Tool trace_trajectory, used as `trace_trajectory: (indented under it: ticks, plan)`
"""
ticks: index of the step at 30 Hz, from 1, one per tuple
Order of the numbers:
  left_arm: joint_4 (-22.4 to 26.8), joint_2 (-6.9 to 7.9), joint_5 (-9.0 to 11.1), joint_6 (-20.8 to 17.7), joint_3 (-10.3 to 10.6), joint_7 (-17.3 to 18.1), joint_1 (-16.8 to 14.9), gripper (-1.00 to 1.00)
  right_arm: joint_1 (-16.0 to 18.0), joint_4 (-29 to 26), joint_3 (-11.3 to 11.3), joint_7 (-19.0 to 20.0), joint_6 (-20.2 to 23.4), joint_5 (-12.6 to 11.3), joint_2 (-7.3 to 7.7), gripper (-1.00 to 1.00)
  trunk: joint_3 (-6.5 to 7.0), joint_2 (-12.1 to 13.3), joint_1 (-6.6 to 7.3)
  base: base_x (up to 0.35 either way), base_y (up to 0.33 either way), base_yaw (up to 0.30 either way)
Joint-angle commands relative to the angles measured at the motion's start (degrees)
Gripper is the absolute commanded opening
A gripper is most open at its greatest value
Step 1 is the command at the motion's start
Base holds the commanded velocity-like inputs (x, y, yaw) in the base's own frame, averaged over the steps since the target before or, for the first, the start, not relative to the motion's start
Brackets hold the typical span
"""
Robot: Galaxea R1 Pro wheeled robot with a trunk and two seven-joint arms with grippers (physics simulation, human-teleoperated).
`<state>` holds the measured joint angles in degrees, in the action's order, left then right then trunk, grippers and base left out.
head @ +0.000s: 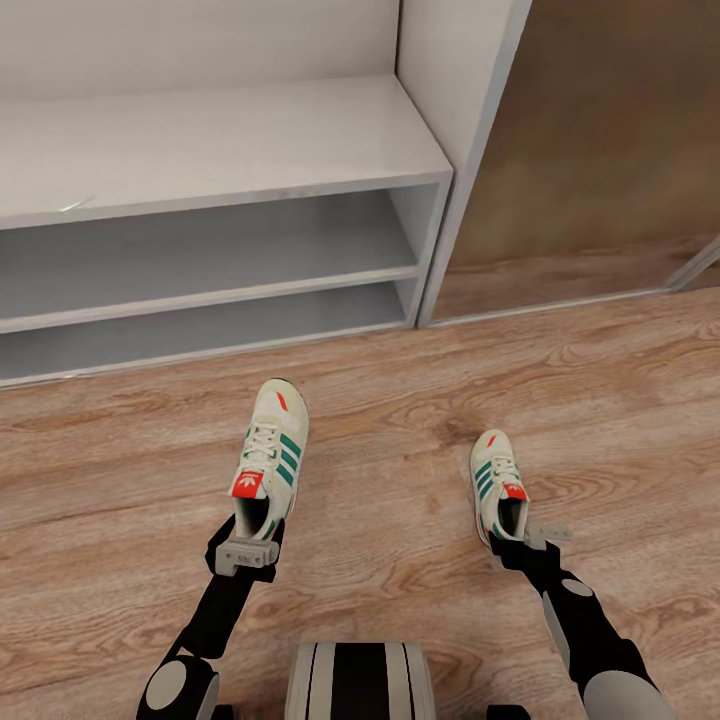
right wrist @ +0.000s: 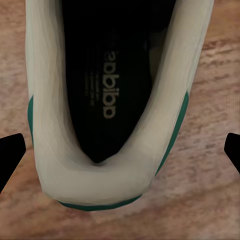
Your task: Pick up the two gym shoes and the two sandals from the corridor floor and place them onto the hallstand (shoe rack) in the corridor, making sure they are on the rack and not on the floor. Arrange them so the two gym shoes are next to each other and the two sandals are next to each other.
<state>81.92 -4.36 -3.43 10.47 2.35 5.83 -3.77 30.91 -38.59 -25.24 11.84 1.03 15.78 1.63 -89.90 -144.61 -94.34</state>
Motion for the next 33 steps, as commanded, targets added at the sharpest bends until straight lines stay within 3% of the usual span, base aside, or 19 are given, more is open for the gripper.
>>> trace_trajectory:
  ticks: [1,8,12,33]
  plan:
    - [0.0,-0.03,-0.35,0.18,-0.09,0.15,-0.01,-1.0,0.03,-0.08,-0.34,0.47,0.11,0.57,-0.05,1.0,-0.04,-0.01,0.01,0.0,0.0,0.0]
    - [0.0,-0.03,-0.35,0.17,-0.12,0.15,-0.01,-1.0,0.03,-0.08,-0.34,0.47,0.11,0.57,-0.05,1.0,-0.08,-0.01,0.01,0.0,0.0,0.0]
    - [0.0,-0.03,-0.35,0.17,-0.13,0.15,-0.01,-1.0,0.03,-0.08,-0.34,0.47,0.11,0.57,-0.05,1.0,-0.97,-0.06,-0.09,0.0,0.0,0.0]
    - [-0.09,-0.03,-0.35,0.17,-0.09,0.15,-0.01,-1.0,0.03,-0.12,-0.41,0.47,0.11,0.57,-0.01,1.0,-0.97,-0.06,-0.09,0.02,0.0,0.0]
